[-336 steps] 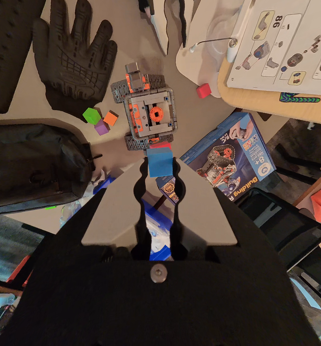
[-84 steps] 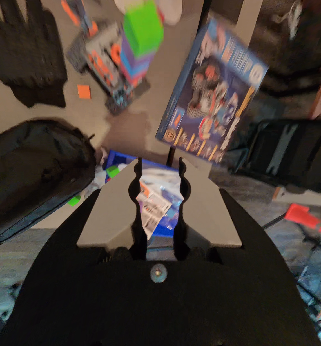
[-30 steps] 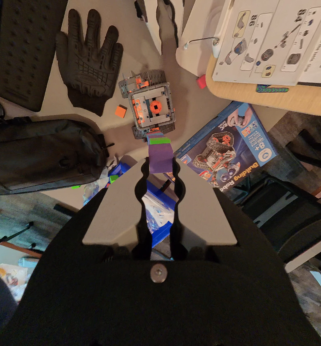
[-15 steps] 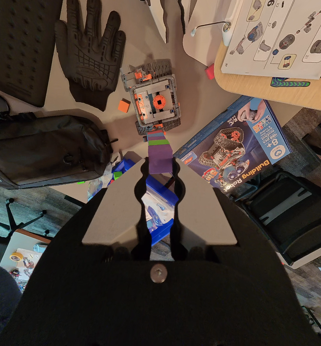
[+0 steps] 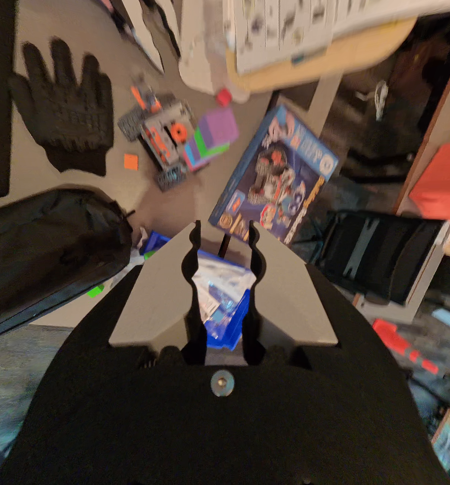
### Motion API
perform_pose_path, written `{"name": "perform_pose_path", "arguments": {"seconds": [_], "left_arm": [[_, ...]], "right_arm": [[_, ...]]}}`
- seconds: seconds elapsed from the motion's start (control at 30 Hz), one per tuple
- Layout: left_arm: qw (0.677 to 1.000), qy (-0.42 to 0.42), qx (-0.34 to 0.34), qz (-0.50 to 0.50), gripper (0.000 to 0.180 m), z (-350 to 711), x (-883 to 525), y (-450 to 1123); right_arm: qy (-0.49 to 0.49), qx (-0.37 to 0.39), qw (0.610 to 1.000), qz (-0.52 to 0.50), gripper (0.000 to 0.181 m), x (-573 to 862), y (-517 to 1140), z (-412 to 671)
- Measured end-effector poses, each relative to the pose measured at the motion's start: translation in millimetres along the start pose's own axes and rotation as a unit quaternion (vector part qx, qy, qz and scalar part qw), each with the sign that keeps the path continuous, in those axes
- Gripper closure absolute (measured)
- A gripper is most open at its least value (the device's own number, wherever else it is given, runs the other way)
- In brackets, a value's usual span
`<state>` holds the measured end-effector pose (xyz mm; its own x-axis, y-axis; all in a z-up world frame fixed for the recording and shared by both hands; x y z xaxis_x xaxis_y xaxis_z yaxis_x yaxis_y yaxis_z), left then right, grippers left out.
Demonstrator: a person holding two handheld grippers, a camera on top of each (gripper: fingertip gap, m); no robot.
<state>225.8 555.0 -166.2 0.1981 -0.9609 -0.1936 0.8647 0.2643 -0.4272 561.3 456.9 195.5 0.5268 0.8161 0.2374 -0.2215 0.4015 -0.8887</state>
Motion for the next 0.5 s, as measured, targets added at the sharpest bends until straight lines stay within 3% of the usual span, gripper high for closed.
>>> {"name": "perform_pose_path", "arguments": {"seconds": [0.27, 0.5], "left_arm": [[1.0, 0.001, -0.004, -0.006, 0.141, -0.1, 2.3, 3.2], [1.0, -0.001, -0.007, -0.004, 0.141, -1.7, 2.2, 3.0]], "right_arm": [[0.148, -0.075, 0.986, 0.021, 0.142, -49.3, 98.4, -138.3], [0.37, -0.113, 0.919, 0.068, 0.137, -73.3, 174.2, -198.8]]}}
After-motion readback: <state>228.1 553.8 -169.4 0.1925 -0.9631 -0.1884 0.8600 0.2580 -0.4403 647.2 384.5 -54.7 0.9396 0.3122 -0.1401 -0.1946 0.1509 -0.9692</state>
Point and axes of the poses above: each gripper's, where its closed fingertips meet, y out along the fingers, z out of its top, x = y × z across the jaws, the point moved 10 cm from there along -y, back along the fingers, and after that the axes turned 15 degrees about y, right-handed, at the moved point
